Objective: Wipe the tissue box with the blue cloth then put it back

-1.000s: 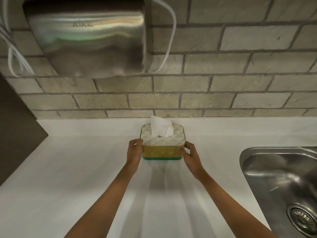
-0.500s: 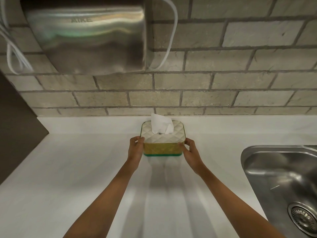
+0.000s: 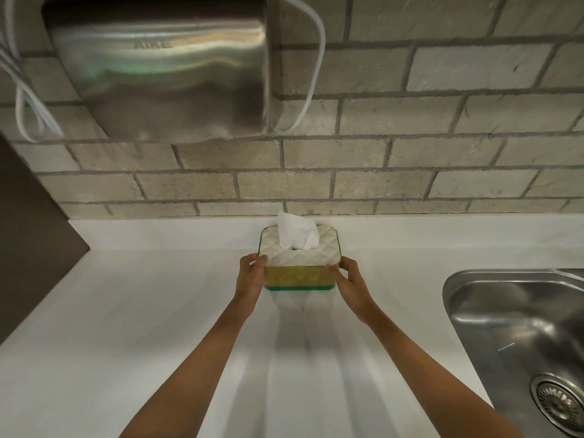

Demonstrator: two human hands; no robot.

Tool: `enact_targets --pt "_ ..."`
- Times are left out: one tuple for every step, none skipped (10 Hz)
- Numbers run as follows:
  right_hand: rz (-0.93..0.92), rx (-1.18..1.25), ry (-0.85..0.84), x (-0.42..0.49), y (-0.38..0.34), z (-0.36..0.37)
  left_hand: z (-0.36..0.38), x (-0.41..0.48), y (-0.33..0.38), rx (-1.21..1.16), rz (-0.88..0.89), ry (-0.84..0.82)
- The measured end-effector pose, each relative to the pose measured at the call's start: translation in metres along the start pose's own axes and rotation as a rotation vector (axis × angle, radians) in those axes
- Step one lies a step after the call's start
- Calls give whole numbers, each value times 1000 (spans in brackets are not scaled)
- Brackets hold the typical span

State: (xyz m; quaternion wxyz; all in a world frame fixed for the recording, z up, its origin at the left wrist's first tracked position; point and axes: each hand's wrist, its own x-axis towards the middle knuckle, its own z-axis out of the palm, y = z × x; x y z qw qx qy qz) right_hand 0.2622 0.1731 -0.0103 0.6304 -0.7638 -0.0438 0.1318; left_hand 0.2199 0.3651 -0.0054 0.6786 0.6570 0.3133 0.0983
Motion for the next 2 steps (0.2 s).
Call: enact_targets --pt "31 -35 -6 -6 -4 -2 -2 -6 0 57 2 -7" --pt "108 -56 13 -13 -9 -10 -8 -14 2 128 -23 25"
